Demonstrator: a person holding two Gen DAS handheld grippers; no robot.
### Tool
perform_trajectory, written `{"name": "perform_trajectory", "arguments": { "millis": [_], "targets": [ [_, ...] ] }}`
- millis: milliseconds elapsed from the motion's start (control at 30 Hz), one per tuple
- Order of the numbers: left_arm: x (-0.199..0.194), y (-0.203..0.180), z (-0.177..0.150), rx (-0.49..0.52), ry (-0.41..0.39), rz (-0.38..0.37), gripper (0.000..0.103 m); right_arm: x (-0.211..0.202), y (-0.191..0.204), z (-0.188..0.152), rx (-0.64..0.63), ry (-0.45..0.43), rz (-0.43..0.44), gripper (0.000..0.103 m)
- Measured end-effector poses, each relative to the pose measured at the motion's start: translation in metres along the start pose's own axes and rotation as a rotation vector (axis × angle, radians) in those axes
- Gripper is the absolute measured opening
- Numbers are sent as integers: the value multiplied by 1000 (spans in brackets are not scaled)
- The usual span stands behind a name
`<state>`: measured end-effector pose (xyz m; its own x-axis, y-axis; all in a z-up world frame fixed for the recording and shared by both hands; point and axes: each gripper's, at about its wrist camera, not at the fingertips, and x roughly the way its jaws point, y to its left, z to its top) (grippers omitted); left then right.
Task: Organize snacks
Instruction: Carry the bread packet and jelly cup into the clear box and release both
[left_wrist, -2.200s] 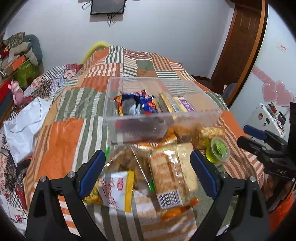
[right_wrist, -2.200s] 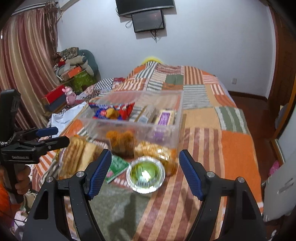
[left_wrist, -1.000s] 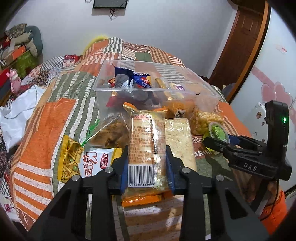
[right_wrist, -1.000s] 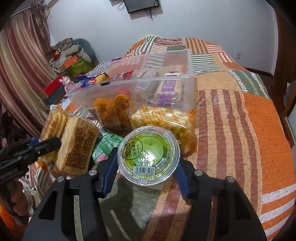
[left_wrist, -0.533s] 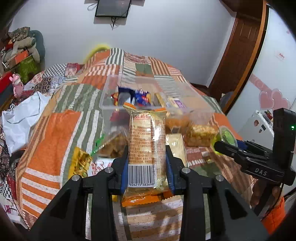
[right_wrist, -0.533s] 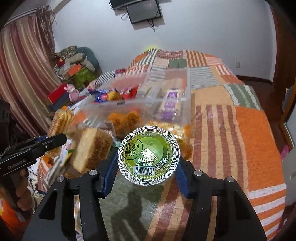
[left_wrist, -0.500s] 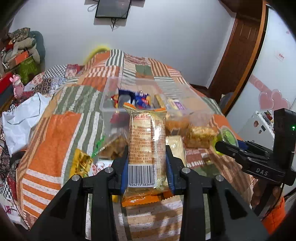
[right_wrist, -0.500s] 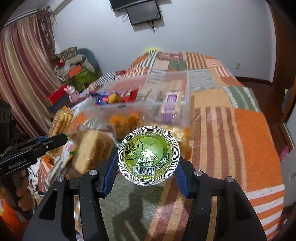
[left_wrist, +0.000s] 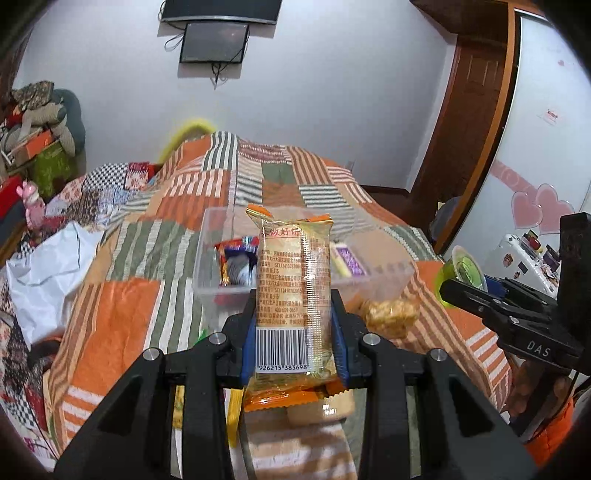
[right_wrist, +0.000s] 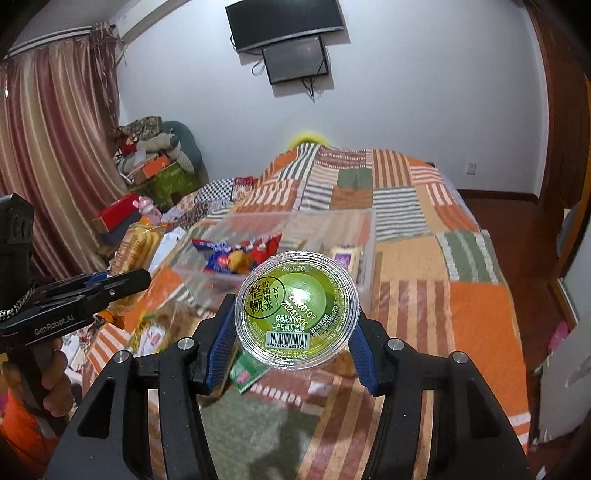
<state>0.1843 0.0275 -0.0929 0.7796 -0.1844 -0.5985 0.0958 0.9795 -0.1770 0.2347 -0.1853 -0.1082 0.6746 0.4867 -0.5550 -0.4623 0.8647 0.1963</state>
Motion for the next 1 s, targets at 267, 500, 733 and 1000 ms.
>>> {"name": "perform_trajectory", "arguments": {
  "millis": [267, 500, 733, 1000],
  "targets": [
    [14, -15, 23, 41, -23, -20, 33, 6, -2, 17, -17, -41, -2, 52],
    [36, -22, 38, 45, -8, -52, 34, 22, -8, 26, 0, -48, 11, 52],
    [63, -25, 50, 50, 18, -55, 34, 40, -16, 30, 17, -30, 11, 52],
    [94, -28, 56, 65, 53, -53, 34, 60, -22, 33, 18, -6, 3, 52]
  ]
}}
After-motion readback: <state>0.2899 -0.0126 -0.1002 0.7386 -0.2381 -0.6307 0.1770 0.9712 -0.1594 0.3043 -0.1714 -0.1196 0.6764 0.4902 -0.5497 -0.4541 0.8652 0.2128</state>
